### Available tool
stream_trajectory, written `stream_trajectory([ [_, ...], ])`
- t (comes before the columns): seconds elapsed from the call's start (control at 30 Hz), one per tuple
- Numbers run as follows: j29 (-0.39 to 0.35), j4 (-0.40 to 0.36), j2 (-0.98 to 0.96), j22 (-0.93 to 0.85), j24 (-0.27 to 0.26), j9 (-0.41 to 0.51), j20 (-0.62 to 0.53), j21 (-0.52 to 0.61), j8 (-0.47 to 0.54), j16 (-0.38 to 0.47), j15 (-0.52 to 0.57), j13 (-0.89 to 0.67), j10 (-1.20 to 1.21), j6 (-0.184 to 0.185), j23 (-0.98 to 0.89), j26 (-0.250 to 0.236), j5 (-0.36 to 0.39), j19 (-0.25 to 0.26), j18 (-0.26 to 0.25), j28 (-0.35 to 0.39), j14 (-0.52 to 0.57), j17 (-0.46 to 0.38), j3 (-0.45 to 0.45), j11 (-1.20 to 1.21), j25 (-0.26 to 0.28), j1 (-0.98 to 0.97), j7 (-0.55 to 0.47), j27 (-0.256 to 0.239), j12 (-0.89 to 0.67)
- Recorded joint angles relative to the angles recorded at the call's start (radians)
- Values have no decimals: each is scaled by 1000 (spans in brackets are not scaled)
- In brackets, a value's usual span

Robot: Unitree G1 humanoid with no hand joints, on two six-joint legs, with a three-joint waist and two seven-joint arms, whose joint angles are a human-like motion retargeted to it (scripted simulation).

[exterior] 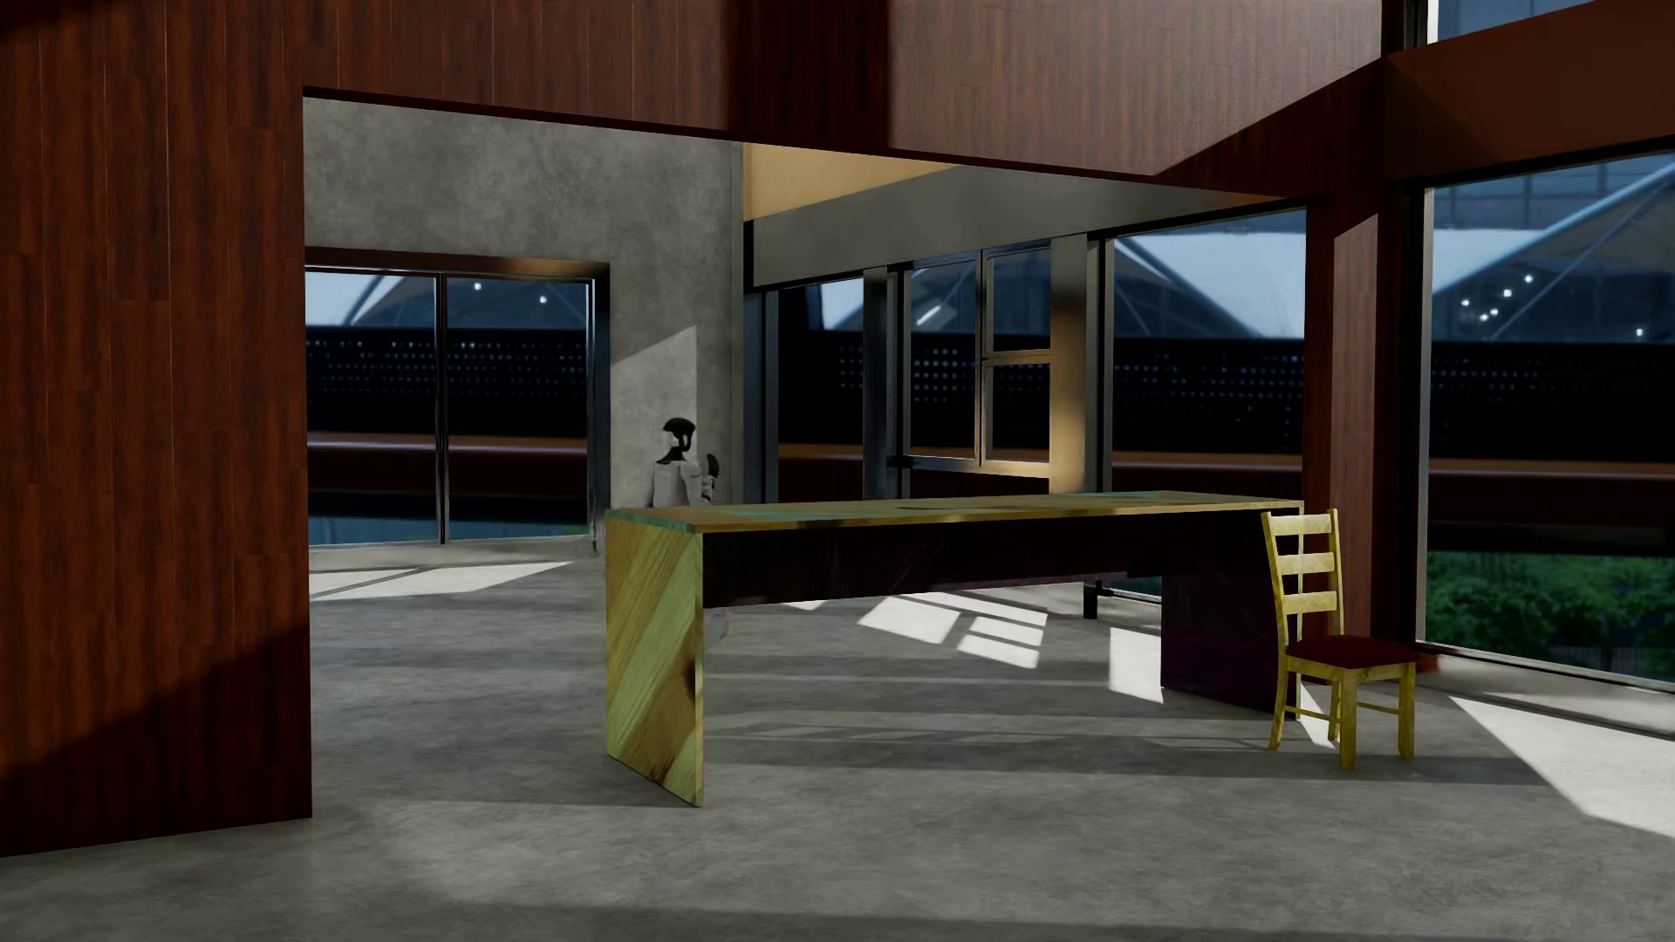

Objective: Avoid the desk

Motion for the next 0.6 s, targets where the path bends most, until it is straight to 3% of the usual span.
stream_trajectory([
  [0.1,32,-41,-132,-33,-11,-5,-70,-31,-76,65,-35,43,-101,-9,-37,-41,-22,-16,-22,-6,-78,-24,-40,-419,-44,178,-35,-3,-137],
  [0.17,47,-48,-106,-86,-34,-6,-92,-69,-79,101,26,77,-167,-15,-32,-57,42,-4,-46,4,-129,-17,-56,-954,-95,295,-43,-3,-201],
  [0.23,18,-46,-119,-157,-73,-3,-73,-119,-9,100,-80,130,-200,-11,0,-57,100,31,-69,39,-165,-20,-63,-1213,-227,399,-44,13,-223],
  [0.27,14,-38,-131,-195,-102,2,-47,-125,-22,90,-33,158,-157,-5,30,-58,107,-3,-84,61,-173,-27,-61,-1151,-292,437,-33,26,-204],
  [0.3,17,-23,-143,-227,-130,8,-24,-135,-19,75,32,191,-101,5,61,-60,119,-80,-78,85,-142,-42,-61,-1054,-386,464,-25,37,-169],
  [0.33,24,-2,-135,-236,-154,12,-16,-148,-18,59,112,235,-3,18,91,-56,126,-127,-62,95,-62,-62,-63,-976,-509,468,-24,48,-136],
  [0.37,36,39,-130,-225,-161,18,-22,-168,-33,53,105,285,160,35,123,-52,132,-161,-22,95,56,-83,-65,-885,-658,428,-20,50,-99],
  [0.4,41,112,-114,-194,-152,23,-39,-188,-45,52,29,336,371,54,168,-39,145,-163,-47,73,174,-110,-65,-808,-846,361,7,50,-71],
  [0.43,60,191,-76,-149,-121,27,-66,-203,-57,53,-38,379,573,75,231,-20,174,-161,-2,39,294,-139,-59,-776,-1076,262,4,65,-52],
  [0.47,131,226,-25,-91,-80,30,-94,-205,-62,49,-83,400,719,94,318,0,208,-158,17,1,257,-167,-49,-786,-1329,147,-26,94,-41],
  [0.5,255,233,33,-35,-39,31,-117,-188,-54,42,-108,401,806,104,435,13,244,-155,35,-29,211,-180,-38,-823,-1543,29,-55,117,-26],
  [0.53,358,238,90,7,-4,29,-131,-174,-36,34,-126,381,836,107,578,14,279,-152,35,-58,210,-167,-27,-869,-1670,-83,-70,113,0],
  [0.57,359,237,146,33,20,24,-135,-192,-15,26,-142,362,812,104,737,8,309,-148,34,-87,214,-129,-14,-919,-1687,-182,-76,109,33],
  [0.6,307,233,198,52,33,18,-132,-257,7,23,-162,340,737,101,924,1,336,-145,38,-114,211,-68,-1,-960,-1582,-264,-78,132,59],
])
